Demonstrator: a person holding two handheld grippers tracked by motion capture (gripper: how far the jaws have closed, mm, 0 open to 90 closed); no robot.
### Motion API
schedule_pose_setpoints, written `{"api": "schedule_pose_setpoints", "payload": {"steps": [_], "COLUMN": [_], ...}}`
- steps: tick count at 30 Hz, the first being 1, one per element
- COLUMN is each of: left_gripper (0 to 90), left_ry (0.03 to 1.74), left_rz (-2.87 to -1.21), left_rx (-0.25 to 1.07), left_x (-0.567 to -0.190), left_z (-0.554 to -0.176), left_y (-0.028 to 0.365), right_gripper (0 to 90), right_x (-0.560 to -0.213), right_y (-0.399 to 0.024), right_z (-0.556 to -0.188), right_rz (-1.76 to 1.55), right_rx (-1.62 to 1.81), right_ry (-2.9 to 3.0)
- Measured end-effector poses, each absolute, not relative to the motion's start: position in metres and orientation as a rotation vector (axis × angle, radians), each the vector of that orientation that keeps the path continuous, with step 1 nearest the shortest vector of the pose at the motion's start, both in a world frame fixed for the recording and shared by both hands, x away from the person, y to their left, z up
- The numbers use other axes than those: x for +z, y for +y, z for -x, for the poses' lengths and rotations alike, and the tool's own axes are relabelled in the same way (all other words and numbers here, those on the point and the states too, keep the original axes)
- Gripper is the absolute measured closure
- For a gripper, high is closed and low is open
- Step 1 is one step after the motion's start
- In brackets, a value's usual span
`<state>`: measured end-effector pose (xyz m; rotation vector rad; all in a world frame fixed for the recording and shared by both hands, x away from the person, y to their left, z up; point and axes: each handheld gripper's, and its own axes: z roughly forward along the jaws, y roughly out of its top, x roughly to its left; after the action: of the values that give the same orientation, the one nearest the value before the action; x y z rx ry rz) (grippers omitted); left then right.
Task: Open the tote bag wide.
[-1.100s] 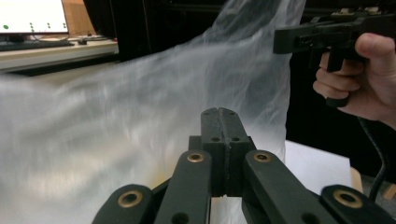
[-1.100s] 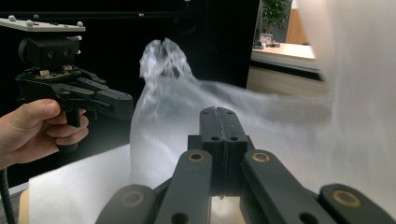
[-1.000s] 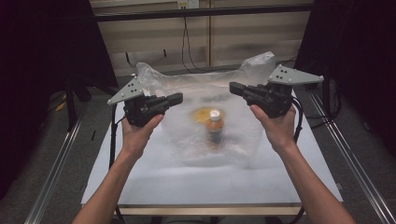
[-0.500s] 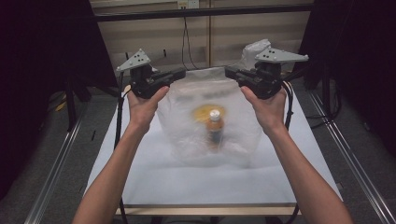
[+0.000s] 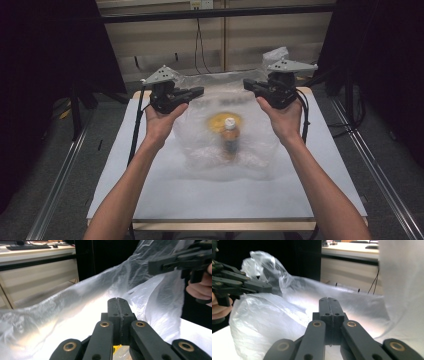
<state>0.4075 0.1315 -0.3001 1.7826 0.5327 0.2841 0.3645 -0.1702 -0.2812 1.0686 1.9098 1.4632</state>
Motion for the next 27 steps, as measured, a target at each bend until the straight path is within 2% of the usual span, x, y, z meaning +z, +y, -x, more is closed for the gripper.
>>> {"api": "schedule_pose_setpoints", "payload": {"steps": [27], "left_gripper": [90.0], "left_ry": [0.527], "left_rz": [-1.878], "left_rx": [0.159], "left_x": [-0.371], "left_z": [-0.401], "left_y": [0.119], "right_gripper": [90.0], "right_x": [-0.356], "right_y": [-0.180], "right_z": [-0.361], "right_rz": [-1.113], "right_rx": [1.503], "right_ry": [2.057]}}
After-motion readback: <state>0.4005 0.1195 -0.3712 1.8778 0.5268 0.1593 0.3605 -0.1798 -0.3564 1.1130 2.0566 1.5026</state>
